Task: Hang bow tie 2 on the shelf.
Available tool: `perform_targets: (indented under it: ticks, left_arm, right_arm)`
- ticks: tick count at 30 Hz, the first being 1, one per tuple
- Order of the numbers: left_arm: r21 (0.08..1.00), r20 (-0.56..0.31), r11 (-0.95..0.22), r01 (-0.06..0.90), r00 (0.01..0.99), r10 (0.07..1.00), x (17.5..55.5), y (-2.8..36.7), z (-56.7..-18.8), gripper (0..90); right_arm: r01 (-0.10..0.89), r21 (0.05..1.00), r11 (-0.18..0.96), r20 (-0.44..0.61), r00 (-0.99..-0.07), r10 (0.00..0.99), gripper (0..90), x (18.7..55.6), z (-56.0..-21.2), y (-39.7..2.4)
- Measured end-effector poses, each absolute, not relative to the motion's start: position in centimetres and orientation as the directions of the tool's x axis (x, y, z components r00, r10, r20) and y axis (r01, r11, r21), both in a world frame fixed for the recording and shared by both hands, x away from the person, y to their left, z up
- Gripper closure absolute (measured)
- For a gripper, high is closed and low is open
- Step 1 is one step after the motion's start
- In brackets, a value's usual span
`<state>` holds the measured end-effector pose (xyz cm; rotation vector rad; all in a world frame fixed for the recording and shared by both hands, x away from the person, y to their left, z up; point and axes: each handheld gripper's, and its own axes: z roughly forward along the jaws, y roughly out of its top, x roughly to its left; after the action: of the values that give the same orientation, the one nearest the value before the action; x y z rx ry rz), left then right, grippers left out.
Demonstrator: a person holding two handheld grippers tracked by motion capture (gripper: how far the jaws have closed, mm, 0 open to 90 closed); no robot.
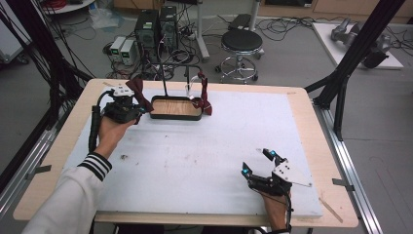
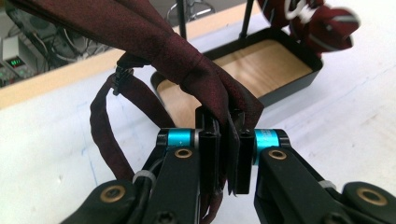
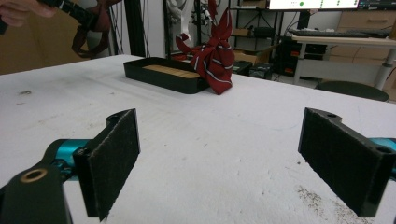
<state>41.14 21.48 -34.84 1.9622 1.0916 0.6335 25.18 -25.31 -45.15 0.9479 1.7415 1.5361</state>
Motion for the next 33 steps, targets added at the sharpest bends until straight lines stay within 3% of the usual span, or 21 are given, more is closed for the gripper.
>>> perform_targets:
  ticks: [15,33]
  left_arm:
    - [0.872,0.103,-0.339,0.352,0.545,0.832,40.6,18.5,-32.0,84.6]
    - [0.89,0.117,-0.331,0.314,0.544,0.831,42.3,16.8,-30.2,84.5]
  right_arm:
    - [0.11,0.992,0.065,0.006,-0.547,0.837,11.9,25.2,-45.2,-25.3]
    - [0.109,0.992,0.066,0.005,-0.546,0.838,11.8,25.2,-45.2,-25.3]
